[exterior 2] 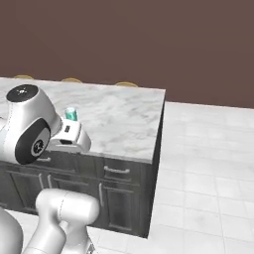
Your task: Pick the mug and mug and place them in the sink. Then turn on the water.
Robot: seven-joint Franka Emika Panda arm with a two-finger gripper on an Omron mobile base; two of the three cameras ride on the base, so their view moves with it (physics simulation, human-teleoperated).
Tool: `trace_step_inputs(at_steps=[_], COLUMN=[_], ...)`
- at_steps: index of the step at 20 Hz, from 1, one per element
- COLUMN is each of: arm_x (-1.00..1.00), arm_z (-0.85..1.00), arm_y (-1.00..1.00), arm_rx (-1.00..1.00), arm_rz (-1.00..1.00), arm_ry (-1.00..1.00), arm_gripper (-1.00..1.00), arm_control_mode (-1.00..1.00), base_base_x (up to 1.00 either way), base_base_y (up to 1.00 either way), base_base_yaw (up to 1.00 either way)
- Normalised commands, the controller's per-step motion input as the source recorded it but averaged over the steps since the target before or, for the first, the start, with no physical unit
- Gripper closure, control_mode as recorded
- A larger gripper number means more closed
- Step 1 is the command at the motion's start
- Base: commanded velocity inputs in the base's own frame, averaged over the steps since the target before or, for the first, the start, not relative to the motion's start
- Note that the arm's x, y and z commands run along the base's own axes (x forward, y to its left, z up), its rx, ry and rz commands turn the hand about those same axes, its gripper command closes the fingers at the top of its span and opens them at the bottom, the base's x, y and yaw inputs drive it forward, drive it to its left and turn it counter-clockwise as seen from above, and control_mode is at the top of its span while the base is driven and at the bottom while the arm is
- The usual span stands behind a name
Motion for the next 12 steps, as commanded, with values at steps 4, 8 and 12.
trace_step_inputs(at_steps=[4, 8, 12], arm_x=[0.0, 0.0, 0.0], arm_z=[0.0, 0.0, 0.0], arm_y=[0.0, 0.0, 0.0], arm_rx=[0.0, 0.0, 0.0], arm_rz=[0.0, 0.0, 0.0], arm_ry=[0.0, 0.0, 0.0], arm_gripper=[-1.0, -1.0, -1.0], arm_control_mode=[1.0, 1.0, 1.0], base_base_x=[0.63, 0.56, 0.45], base_base_y=[0.1, 0.13, 0.17], base_base_yaw=[-0.07, -0.05, -0.03])
